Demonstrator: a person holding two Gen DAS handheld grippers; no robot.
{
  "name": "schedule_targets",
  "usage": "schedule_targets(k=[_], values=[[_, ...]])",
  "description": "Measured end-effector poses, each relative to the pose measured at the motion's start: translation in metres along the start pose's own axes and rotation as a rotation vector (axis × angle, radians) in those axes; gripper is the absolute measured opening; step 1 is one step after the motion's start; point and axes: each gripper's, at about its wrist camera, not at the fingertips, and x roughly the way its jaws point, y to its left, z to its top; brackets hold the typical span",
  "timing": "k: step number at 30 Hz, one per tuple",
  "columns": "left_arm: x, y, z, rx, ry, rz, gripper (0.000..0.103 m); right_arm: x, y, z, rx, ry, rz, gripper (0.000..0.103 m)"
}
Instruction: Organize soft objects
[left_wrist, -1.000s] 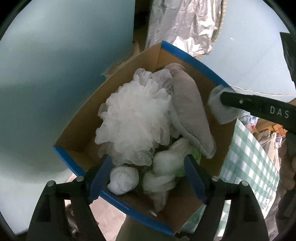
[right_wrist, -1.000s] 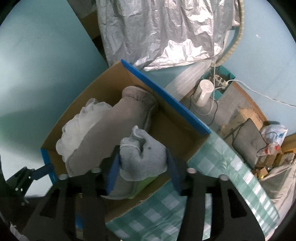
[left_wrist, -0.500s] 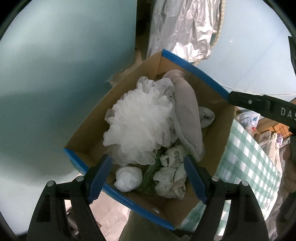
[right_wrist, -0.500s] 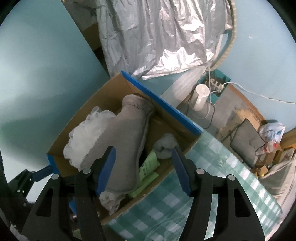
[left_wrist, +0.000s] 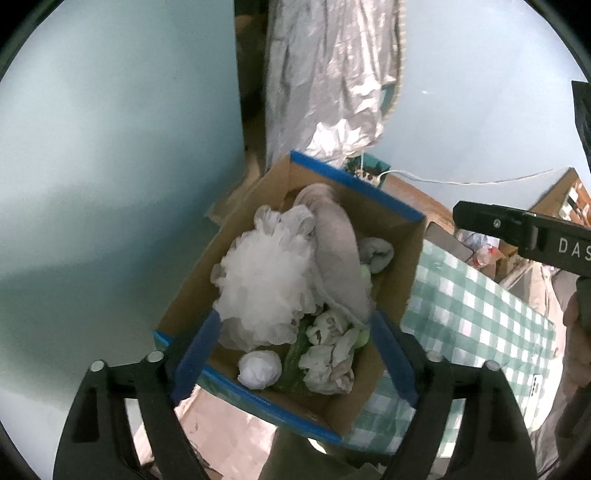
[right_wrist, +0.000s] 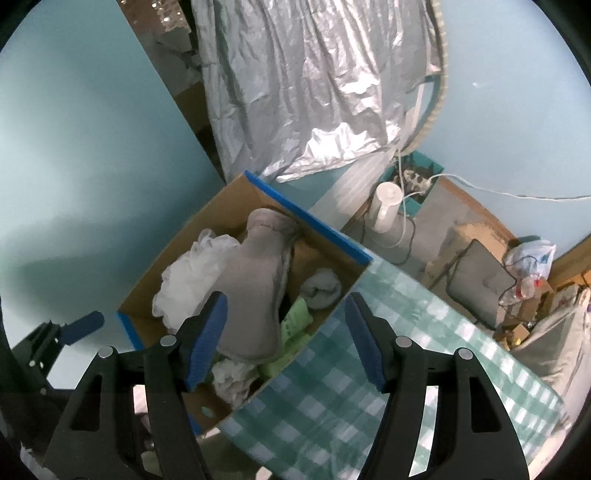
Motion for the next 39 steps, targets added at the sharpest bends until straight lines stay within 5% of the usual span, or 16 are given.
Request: schedule_targets(k=[18,39], values=[[-0.052,-0.022,0.009,0.222,-0.093,0.012,0.101,-0.073,-0.011,-0.030,0.113,-0.119,-0.107,0.067],[-0.080,-0.054,0.012,0.284,-0.075,-0.045,0.101,-0.120,-0.038,-0.059,0.242,-0.189,-0.172,0.067]])
